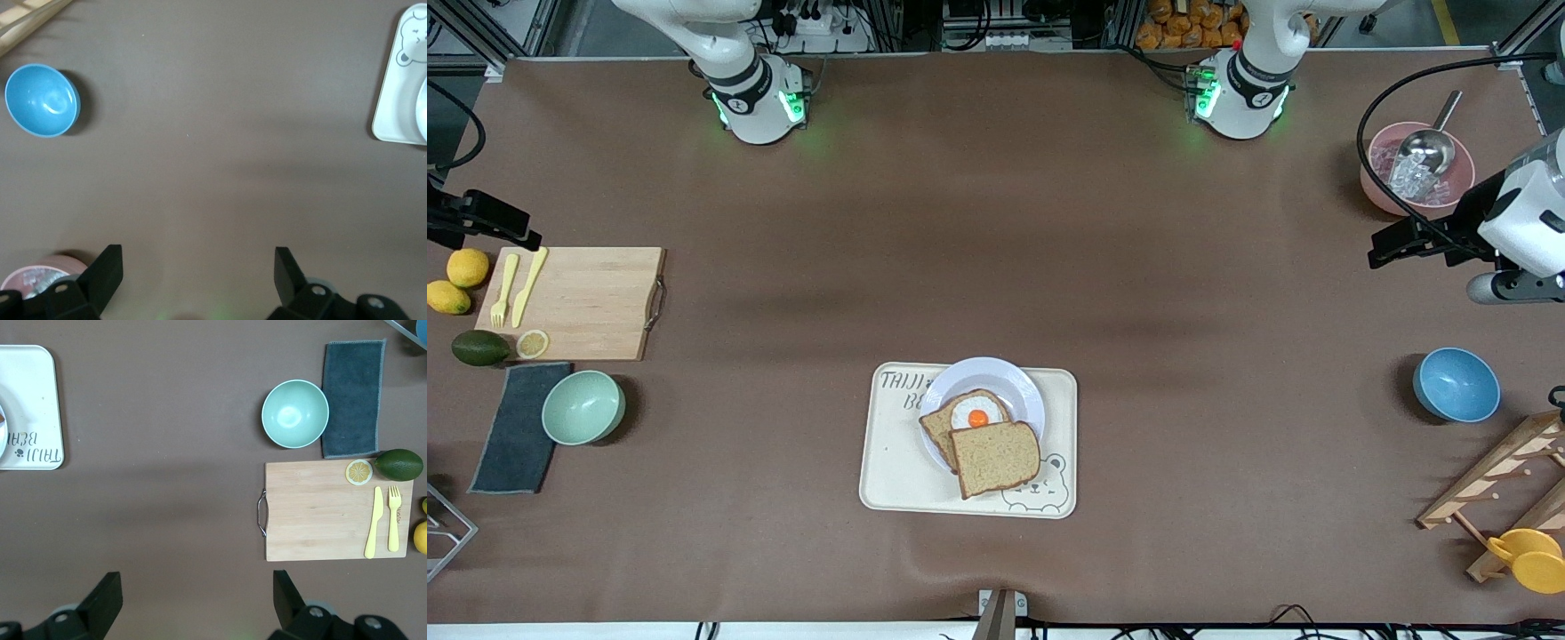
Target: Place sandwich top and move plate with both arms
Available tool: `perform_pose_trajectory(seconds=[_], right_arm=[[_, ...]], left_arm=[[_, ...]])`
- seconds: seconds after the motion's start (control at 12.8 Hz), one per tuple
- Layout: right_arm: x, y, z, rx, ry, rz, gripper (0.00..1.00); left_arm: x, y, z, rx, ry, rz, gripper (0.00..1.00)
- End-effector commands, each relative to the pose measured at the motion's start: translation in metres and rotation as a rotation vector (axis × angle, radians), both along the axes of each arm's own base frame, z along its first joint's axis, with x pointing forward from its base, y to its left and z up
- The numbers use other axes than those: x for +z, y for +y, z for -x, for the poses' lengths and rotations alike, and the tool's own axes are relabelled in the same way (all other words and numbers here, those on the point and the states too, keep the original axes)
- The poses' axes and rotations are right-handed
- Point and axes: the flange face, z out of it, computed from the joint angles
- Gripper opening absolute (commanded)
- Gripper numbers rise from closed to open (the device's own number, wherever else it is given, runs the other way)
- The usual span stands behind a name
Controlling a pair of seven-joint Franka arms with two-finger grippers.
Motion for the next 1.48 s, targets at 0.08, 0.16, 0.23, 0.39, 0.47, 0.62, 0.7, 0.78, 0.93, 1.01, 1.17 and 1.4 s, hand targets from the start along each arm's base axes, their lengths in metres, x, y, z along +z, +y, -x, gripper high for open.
perform_pose_trajectory(seconds=[0.08, 0.16, 0.23, 0.39, 0.47, 0.62, 0.7, 0.78, 0.93, 1.01, 1.17, 1.4], right_arm=[[0.001, 0.000, 0.003, -0.016, 0.001, 0.009, 1.00], [0.001, 0.000, 0.002, -0.016, -0.001, 0.009, 1.00], [0.000, 0.000, 0.002, -0.016, 0.001, 0.009, 1.00], [-0.001, 0.000, 0.002, -0.016, 0.001, 0.009, 1.00], [0.000, 0.000, 0.002, -0.016, 0.001, 0.009, 1.00], [-0.001, 0.000, 0.002, -0.016, 0.002, 0.007, 1.00], [-0.001, 0.000, 0.002, -0.016, 0.002, 0.007, 1.00], [-0.001, -0.001, 0.002, -0.018, 0.002, 0.007, 1.00], [-0.001, -0.001, 0.002, -0.018, 0.002, 0.007, 1.00], [-0.001, 0.000, 0.002, -0.018, 0.002, 0.006, 1.00], [-0.001, 0.000, 0.002, -0.016, 0.002, 0.006, 1.00], [-0.001, 0.001, 0.001, -0.015, 0.003, 0.006, 1.00]], left_arm=[[0.042, 0.005, 0.022, -0.129, -0.052, -0.005, 1.00], [0.044, 0.000, 0.024, -0.211, -0.059, -0.011, 1.00], [0.050, -0.002, 0.027, -0.244, -0.070, -0.039, 1.00], [0.056, -0.004, 0.031, -0.246, -0.084, -0.039, 1.00], [0.056, -0.005, 0.030, -0.241, -0.088, -0.034, 1.00], [0.056, -0.014, 0.026, -0.257, -0.110, -0.028, 1.00], [0.054, -0.017, 0.026, -0.252, -0.106, 0.000, 1.00], [0.053, -0.019, 0.026, -0.241, -0.105, 0.015, 1.00], [0.049, -0.033, 0.031, -0.148, -0.071, 0.007, 1.00], [0.050, -0.032, 0.033, -0.135, -0.061, 0.005, 1.00], [0.050, -0.034, 0.035, -0.143, -0.058, 0.004, 1.00], [0.050, -0.033, 0.035, -0.158, -0.059, -0.002, 1.00]])
